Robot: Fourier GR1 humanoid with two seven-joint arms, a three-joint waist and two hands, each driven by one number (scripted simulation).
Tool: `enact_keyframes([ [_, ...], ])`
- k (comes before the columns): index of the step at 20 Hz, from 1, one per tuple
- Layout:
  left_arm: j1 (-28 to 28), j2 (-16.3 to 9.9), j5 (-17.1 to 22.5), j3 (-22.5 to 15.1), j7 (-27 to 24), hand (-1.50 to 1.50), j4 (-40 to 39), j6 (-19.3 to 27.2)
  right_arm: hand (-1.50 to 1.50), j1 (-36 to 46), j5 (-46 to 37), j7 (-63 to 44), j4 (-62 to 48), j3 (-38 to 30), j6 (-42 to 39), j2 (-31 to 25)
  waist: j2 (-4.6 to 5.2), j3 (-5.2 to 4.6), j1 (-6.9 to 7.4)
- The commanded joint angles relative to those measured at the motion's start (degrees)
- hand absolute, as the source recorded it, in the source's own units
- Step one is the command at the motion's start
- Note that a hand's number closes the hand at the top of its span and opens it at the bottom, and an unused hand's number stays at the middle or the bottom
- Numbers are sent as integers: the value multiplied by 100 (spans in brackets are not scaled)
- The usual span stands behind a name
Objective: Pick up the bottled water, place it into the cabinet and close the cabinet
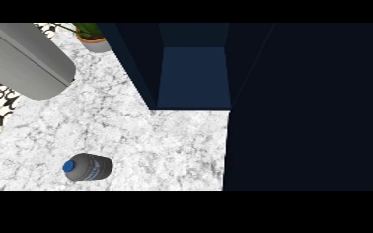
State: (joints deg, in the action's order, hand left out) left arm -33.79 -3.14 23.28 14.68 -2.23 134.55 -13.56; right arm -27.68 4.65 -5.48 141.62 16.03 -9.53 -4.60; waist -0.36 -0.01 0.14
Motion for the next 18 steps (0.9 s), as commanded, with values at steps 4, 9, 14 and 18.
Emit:
enact_keyframes([
  [4, -109, 250, -527, -13, -71, -150, -390, -97, -150, -916, -89, 123, 920, 318, -139, -182, 8, 1, -67],
  [9, 402, -14, -377, 442, -341, -150, -1473, -331, -150, -1238, 48, 163, 1072, 396, -202, -367, 16, -2, -95],
  [14, 649, -51, -675, 296, -533, -150, -2388, -554, -150, -1463, -319, 341, 1256, 743, -95, -460, 16, -6, -138],
  [18, 782, -134, -452, 475, -869, -150, -3360, -929, -150, -1721, -659, 780, 927, 1054, 29, -412, 9, -10, -118],
])
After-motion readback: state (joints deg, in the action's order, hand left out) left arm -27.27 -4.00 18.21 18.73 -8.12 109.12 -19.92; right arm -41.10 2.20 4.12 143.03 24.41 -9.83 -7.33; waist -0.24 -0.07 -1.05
